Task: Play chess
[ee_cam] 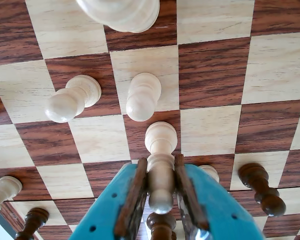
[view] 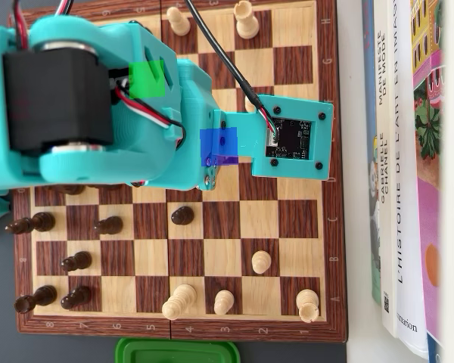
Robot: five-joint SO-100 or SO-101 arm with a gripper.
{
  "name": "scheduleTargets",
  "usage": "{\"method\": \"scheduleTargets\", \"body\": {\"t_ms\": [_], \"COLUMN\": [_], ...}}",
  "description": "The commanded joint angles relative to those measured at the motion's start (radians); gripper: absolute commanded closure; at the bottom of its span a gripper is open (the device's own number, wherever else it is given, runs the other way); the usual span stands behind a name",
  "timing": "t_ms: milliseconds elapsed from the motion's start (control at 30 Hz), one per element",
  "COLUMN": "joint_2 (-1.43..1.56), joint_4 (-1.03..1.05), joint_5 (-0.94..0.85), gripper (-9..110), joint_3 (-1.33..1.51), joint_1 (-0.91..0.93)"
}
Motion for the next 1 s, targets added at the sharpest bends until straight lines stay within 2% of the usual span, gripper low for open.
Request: {"method": "scheduleTargets", "body": {"t_ms": [0, 700, 967], "joint_2": [0.006, 0.020, 0.137], "joint_4": [0.003, 0.002, -0.003], "joint_5": [0.000, 0.000, 0.002], "gripper": [96, 94, 94], "joint_3": [-0.009, -0.020, 0.040], "joint_1": [-0.002, -0.025, -0.021]}}
